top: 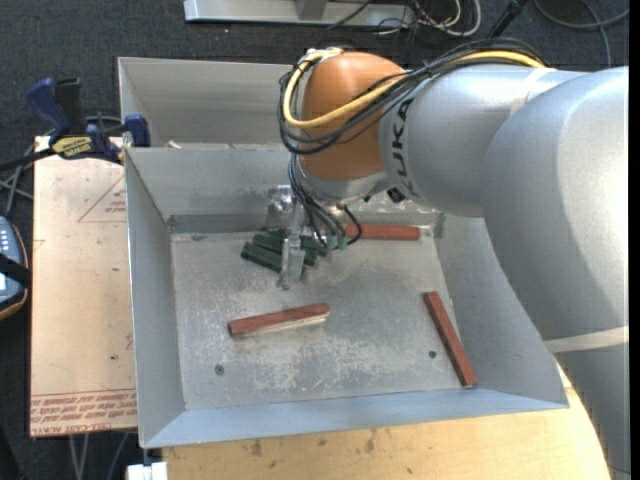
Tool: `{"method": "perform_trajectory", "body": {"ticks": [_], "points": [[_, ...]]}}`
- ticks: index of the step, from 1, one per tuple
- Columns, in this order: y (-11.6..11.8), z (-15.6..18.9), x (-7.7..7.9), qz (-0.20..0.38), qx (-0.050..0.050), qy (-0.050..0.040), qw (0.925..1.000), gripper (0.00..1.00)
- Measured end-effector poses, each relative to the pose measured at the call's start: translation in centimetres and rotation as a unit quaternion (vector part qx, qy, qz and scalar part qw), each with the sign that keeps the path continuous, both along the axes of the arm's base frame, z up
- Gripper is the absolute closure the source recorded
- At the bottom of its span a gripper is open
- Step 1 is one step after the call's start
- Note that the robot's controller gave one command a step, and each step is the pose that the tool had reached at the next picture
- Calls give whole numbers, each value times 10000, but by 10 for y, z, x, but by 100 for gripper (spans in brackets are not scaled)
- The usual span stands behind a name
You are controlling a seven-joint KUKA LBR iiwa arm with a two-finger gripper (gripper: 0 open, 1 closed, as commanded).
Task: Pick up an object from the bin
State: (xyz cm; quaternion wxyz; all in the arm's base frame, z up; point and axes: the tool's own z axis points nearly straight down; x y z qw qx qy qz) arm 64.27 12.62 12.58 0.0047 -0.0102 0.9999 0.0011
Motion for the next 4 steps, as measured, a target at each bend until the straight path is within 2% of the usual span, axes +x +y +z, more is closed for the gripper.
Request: {"method": "perform_trajectory", "body": {"ticks": [1, 2, 3, 4], "points": [[-24, -53, 5, -1620, 5, 37, 9868, 100], [-24, -53, 5, -1617, 5, 36, 9868, 100], [-75, 44, 7, -1611, 1, 33, 9869, 100], [-75, 44, 7, -1606, 1, 33, 9870, 0]]}}
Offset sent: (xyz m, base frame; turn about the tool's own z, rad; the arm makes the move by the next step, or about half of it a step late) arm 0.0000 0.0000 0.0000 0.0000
